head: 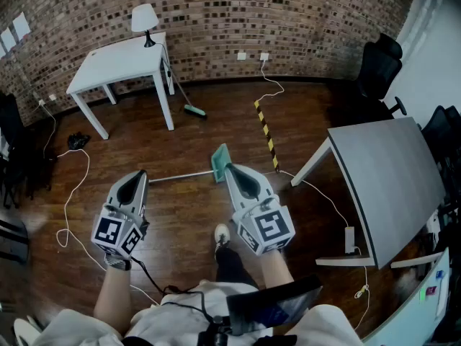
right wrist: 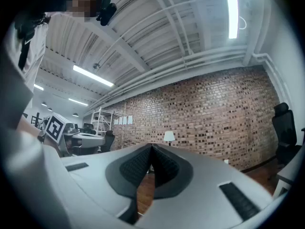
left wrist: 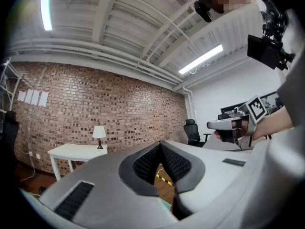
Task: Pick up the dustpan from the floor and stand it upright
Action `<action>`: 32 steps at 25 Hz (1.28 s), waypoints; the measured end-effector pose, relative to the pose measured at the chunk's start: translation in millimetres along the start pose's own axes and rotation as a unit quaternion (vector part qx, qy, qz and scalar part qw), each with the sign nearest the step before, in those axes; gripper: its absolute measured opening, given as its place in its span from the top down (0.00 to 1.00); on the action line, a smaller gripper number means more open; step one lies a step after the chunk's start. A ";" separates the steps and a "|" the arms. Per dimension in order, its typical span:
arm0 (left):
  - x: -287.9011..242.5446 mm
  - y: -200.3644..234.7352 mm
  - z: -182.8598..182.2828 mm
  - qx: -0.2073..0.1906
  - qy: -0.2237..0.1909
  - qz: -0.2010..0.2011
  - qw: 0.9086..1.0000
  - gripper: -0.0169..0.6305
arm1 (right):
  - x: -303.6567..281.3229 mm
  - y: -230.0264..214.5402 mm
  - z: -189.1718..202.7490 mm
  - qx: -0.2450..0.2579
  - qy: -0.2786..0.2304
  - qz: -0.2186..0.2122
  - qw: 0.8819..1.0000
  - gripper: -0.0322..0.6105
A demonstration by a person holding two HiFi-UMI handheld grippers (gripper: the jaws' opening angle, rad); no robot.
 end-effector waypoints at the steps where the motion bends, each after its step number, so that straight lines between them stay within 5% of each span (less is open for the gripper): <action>1: -17.5 6.9 8.0 -0.002 0.003 0.002 1.000 0.98 | -12.4 -15.1 6.3 0.001 -0.001 0.001 1.000 0.97; 14: -213.1 72.2 49.4 -0.032 0.001 -0.008 0.999 0.98 | -162.1 -164.3 48.8 0.006 0.003 -0.032 0.999 0.97; 32: -243.5 137.1 73.1 -0.009 0.016 -0.009 1.000 0.98 | -232.5 -172.7 70.4 0.017 0.024 -0.019 0.999 0.97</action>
Point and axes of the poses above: the fingertips, and each gripper's own axes: x backward along the fingers, y to its left, z out of its underside, the point moved 7 cm from there along x, backward along the fingers, and after that the axes turned 14 degrees about -y, right-handed, at the moved point
